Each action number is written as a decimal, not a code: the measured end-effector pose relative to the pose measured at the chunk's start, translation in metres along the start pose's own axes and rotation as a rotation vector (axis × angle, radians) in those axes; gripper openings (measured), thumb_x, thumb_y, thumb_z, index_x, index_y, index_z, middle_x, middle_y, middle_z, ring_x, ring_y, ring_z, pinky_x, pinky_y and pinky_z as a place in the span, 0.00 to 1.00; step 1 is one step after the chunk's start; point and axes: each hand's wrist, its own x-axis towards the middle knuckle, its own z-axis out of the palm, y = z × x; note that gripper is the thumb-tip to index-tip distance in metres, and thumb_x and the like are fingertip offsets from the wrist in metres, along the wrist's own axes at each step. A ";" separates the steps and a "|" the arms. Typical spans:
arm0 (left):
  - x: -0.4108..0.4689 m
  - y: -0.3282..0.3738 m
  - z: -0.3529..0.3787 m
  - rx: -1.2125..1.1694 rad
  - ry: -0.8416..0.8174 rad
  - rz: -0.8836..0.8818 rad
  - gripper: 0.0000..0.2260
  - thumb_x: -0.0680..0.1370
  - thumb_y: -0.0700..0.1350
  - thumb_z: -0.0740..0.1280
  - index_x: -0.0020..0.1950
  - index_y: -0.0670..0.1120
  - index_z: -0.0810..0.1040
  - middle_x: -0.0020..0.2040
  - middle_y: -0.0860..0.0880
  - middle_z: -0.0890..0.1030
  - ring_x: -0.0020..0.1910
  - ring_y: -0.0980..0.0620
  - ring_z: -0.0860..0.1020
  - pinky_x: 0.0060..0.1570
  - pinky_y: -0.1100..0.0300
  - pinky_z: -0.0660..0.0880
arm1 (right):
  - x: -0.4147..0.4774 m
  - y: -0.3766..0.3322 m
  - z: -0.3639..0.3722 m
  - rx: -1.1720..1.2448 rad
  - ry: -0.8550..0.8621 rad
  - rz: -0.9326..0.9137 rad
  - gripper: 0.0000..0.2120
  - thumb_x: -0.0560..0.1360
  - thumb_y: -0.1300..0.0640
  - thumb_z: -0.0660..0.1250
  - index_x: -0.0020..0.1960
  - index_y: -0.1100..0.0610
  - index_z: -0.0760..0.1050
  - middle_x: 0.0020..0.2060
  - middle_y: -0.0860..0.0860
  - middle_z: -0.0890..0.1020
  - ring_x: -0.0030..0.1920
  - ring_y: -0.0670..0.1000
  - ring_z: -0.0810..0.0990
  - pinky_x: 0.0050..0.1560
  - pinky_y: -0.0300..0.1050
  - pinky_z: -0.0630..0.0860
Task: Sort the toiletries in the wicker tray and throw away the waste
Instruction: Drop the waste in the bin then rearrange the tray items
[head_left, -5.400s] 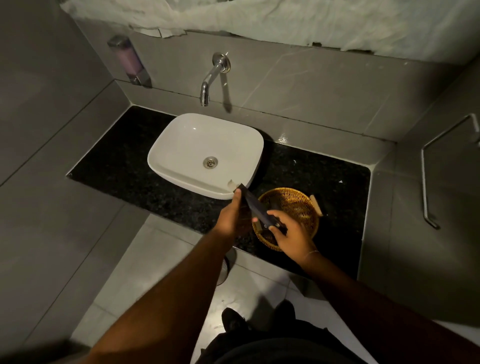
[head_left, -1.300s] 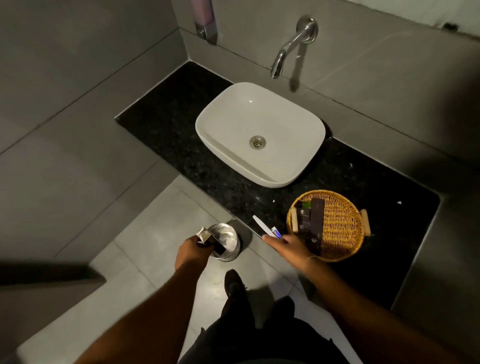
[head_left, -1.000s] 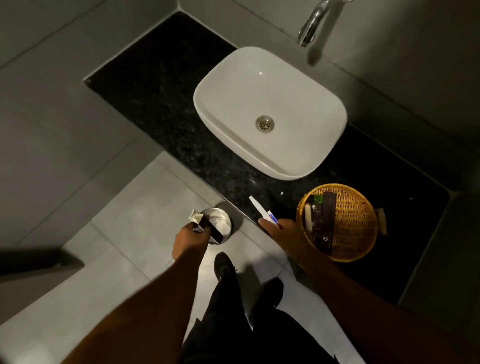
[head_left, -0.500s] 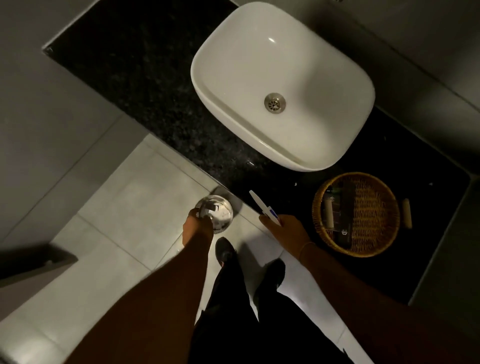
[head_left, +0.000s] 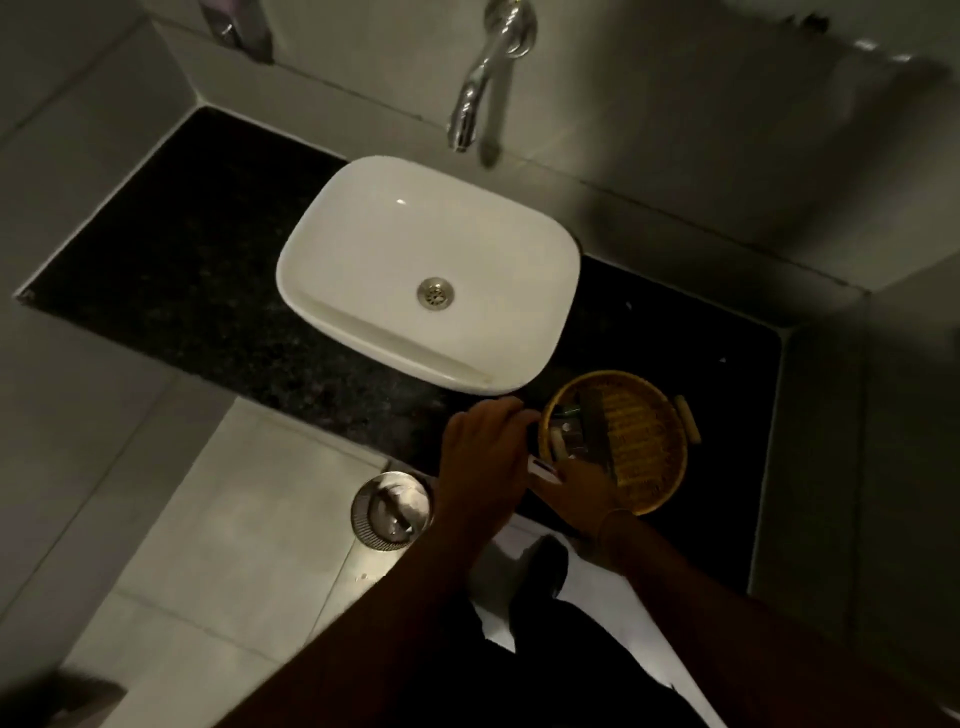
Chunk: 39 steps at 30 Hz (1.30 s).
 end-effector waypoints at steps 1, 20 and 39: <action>0.006 0.008 0.006 0.034 -0.167 0.064 0.20 0.79 0.45 0.65 0.71 0.52 0.79 0.70 0.50 0.79 0.73 0.48 0.75 0.74 0.44 0.68 | -0.002 0.005 -0.007 0.003 -0.008 -0.021 0.23 0.81 0.39 0.65 0.53 0.59 0.83 0.48 0.57 0.86 0.52 0.58 0.85 0.57 0.52 0.80; 0.059 0.091 0.063 -0.134 -0.832 -0.119 0.14 0.83 0.43 0.69 0.67 0.50 0.84 0.62 0.49 0.86 0.59 0.49 0.85 0.62 0.49 0.82 | -0.010 0.114 -0.118 0.568 -0.016 0.056 0.23 0.82 0.33 0.58 0.64 0.46 0.79 0.58 0.54 0.84 0.59 0.58 0.83 0.62 0.55 0.80; 0.059 0.104 0.092 -0.498 -0.757 -0.666 0.16 0.89 0.46 0.57 0.67 0.43 0.81 0.47 0.50 0.82 0.43 0.52 0.82 0.43 0.58 0.80 | 0.006 0.133 -0.114 0.563 0.342 0.141 0.14 0.85 0.56 0.63 0.56 0.65 0.82 0.52 0.62 0.86 0.54 0.62 0.85 0.56 0.56 0.83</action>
